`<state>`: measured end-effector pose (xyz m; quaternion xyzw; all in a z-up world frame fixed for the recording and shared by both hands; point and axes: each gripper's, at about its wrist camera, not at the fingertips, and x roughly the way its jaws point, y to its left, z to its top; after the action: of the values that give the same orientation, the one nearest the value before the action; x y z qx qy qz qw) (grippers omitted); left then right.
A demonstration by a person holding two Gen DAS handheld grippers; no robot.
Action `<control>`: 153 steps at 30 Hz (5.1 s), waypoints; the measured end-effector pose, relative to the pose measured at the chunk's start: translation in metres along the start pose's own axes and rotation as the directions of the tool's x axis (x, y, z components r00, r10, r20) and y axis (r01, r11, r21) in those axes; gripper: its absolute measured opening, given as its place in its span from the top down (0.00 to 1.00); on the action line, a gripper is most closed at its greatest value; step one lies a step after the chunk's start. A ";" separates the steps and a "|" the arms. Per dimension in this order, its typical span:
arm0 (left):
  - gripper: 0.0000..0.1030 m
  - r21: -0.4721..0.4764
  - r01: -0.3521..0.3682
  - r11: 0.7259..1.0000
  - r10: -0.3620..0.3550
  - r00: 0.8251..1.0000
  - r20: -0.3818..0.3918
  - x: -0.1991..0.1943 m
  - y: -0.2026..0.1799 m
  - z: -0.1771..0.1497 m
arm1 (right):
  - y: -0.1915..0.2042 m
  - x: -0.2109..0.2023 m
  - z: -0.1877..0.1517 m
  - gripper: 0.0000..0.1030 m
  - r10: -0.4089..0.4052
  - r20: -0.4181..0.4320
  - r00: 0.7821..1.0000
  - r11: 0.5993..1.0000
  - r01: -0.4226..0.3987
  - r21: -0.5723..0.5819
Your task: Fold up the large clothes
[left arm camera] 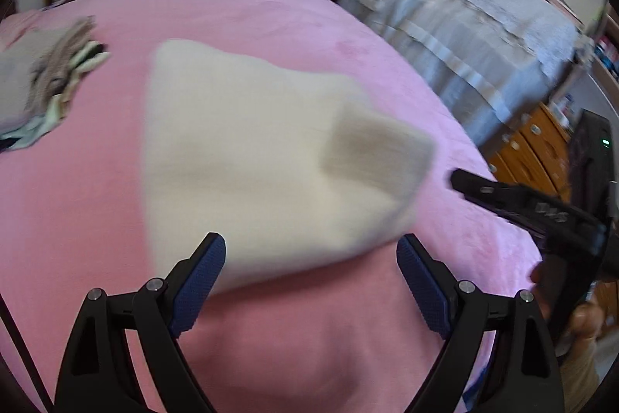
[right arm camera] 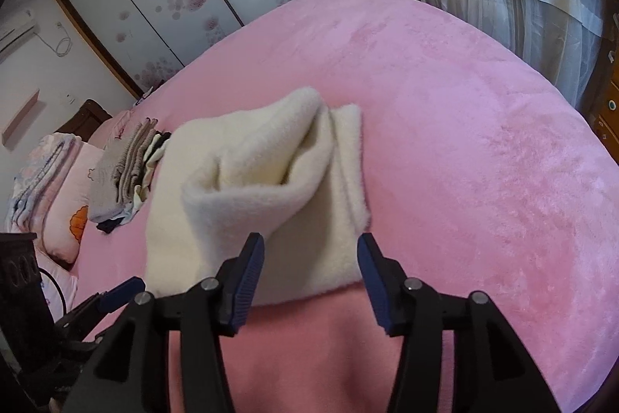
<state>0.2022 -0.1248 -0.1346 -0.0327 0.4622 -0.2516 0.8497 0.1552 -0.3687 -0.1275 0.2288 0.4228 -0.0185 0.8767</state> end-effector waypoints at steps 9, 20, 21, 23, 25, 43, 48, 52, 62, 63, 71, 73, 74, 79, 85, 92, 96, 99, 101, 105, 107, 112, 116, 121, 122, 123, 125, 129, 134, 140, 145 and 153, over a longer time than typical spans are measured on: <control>0.13 -0.104 -0.252 0.962 0.251 0.968 -0.024 0.005 0.080 0.018 | 0.085 0.024 0.031 0.51 -0.011 -0.051 0.999 0.957 -0.004 -0.291; 0.13 0.006 -0.285 0.959 0.285 0.957 -0.054 0.049 0.049 0.036 | 0.053 0.052 0.017 0.92 -0.199 -0.058 0.978 0.923 0.167 -0.345; 0.13 0.013 -0.272 0.962 0.272 0.961 -0.046 0.050 0.044 0.033 | 0.042 0.045 0.013 0.92 -0.185 -0.049 0.982 0.936 0.160 -0.312; 0.13 0.033 -0.269 0.963 0.270 0.961 -0.052 0.058 0.037 0.024 | 0.019 0.049 -0.002 0.92 -0.194 -0.066 0.979 0.950 0.171 -0.260; 0.13 0.042 -0.256 0.966 0.259 0.961 -0.100 0.076 0.034 0.013 | 0.001 0.071 -0.019 0.92 -0.220 -0.110 0.969 0.955 0.191 -0.227; 0.11 0.059 -0.229 0.972 0.231 0.973 -0.022 0.053 0.042 0.078 | 0.007 0.076 0.072 0.52 -0.128 -0.043 0.991 0.984 0.121 -0.128; 0.11 0.006 -0.240 0.971 0.240 0.969 -0.067 0.095 0.069 0.116 | -0.012 0.130 0.107 0.53 -0.141 -0.078 0.987 0.989 0.137 -0.058; 0.07 -0.018 -0.271 0.962 0.269 0.959 -0.087 0.127 0.086 0.126 | -0.016 0.159 0.110 0.75 -0.261 -0.086 0.962 0.961 0.250 -0.122; 0.02 -0.145 -0.201 0.969 0.185 0.976 -0.118 0.114 0.113 0.117 | -0.016 0.132 0.103 0.69 -0.255 -0.060 0.965 0.962 0.247 -0.112; 0.02 -0.135 -0.200 0.971 0.188 0.977 -0.097 0.102 0.109 0.115 | -0.011 0.122 0.099 0.69 -0.247 -0.047 0.968 0.964 0.240 -0.118; 0.02 -0.087 -0.160 0.983 0.164 0.985 0.046 -0.006 0.080 0.088 | 0.026 0.023 0.043 0.57 -0.228 0.082 0.970 0.939 0.242 -0.245; 0.02 -0.091 -0.145 0.985 0.154 0.984 0.091 -0.033 0.077 0.076 | 0.038 0.004 0.025 0.53 -0.251 0.132 0.959 0.907 0.281 -0.314; 0.02 -0.095 -0.122 0.988 0.132 0.986 0.104 -0.044 0.075 0.071 | 0.045 -0.006 0.016 0.49 -0.263 0.160 0.951 0.886 0.304 -0.350; 0.02 -0.108 -0.131 0.985 0.140 0.987 0.084 -0.088 0.068 0.046 | 0.072 -0.051 -0.013 0.34 -0.276 0.249 0.928 0.824 0.362 -0.436; 0.02 -0.104 -0.186 0.977 0.193 0.979 0.059 -0.122 0.056 0.028 | 0.094 -0.097 -0.027 0.33 -0.190 0.276 0.942 0.828 0.304 -0.471; 0.02 -0.080 -0.174 0.982 0.177 0.984 0.036 -0.125 0.041 0.019 | 0.101 -0.115 -0.030 0.15 -0.117 0.248 0.962 0.850 0.226 -0.475; 0.02 -0.096 -0.129 0.987 0.127 0.992 -0.021 -0.102 0.043 0.018 | 0.091 -0.099 -0.026 0.15 -0.102 0.179 0.979 0.871 0.175 -0.459; 0.02 -0.086 -0.135 0.987 0.133 0.991 -0.029 -0.080 0.045 0.017 | 0.076 -0.078 -0.022 0.15 -0.127 0.133 0.983 0.894 0.172 -0.414; 0.02 -0.072 -0.155 0.985 0.152 0.987 -0.045 -0.062 0.048 0.016 | 0.062 -0.060 -0.018 0.15 -0.119 0.089 0.989 0.915 0.144 -0.378; 0.02 -0.078 -0.176 0.981 0.170 0.982 -0.085 -0.024 0.062 0.019 | 0.036 -0.020 -0.007 0.15 -0.084 -0.016 0.996 0.952 0.075 -0.296; 0.02 -0.086 -0.147 0.985 0.138 0.985 -0.100 -0.006 0.069 0.023 | 0.021 0.005 0.000 0.15 -0.045 -0.084 0.995 0.970 0.024 -0.242; 0.02 -0.142 -0.081 0.987 0.060 0.988 -0.145 0.044 0.089 0.036 | -0.009 0.062 0.020 0.15 0.034 -0.193 0.981 0.992 -0.058 -0.117; 0.02 -0.175 -0.018 0.984 -0.017 0.981 -0.193 0.083 0.102 0.044 | -0.028 0.105 0.033 0.15 0.089 -0.262 0.961 0.993 -0.106 -0.051; 0.00 -0.223 0.081 0.972 -0.132 0.965 -0.228 0.116 0.117 0.049 | -0.053 0.155 0.045 0.15 0.223 -0.324 0.919 0.975 -0.208 0.080; 0.00 -0.225 0.096 0.970 -0.149 0.962 -0.230 0.120 0.119 0.050 | -0.055 0.162 0.046 0.15 0.248 -0.321 0.914 0.969 -0.227 0.101; 0.00 -0.225 0.109 0.968 -0.162 0.959 -0.232 0.124 0.121 0.050 | -0.056 0.168 0.047 0.15 0.271 -0.319 0.908 0.962 -0.248 0.113; 0.00 -0.229 0.140 0.963 -0.195 0.952 -0.237 0.132 0.127 0.052 | -0.053 0.178 0.049 0.15 0.296 -0.319 0.901 0.955 -0.277 0.105; 0.00 -0.296 0.222 0.929 -0.302 0.917 -0.261 0.154 0.141 0.055 | -0.046 0.191 0.053 0.15 0.323 -0.319 0.891 0.946 -0.313 0.082; 0.00 -0.328 0.228 0.917 -0.326 0.903 -0.281 0.169 0.143 0.058 | -0.039 0.191 0.054 0.17 0.305 -0.309 0.901 0.950 -0.310 0.035; 0.24 -0.238 0.135 0.962 -0.179 0.968 -0.176 0.141 0.122 0.055 | -0.022 0.174 0.059 0.45 0.284 -0.311 0.907 0.951 -0.308 -0.031; 0.33 -0.148 0.074 0.986 -0.090 0.990 -0.105 0.103 0.093 0.055 | -0.002 0.150 0.053 0.53 0.241 -0.280 0.929 0.960 -0.271 -0.073; 0.34 -0.074 0.036 0.997 -0.044 0.993 -0.114 0.028 0.089 0.050 | 0.046 0.106 0.015 0.55 0.244 -0.279 0.929 0.956 -0.278 -0.089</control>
<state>0.2905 -0.0692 -0.1534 -0.0580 0.5185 -0.2532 0.8147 0.2449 -0.3165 -0.1808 0.2270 0.5023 0.1562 0.8196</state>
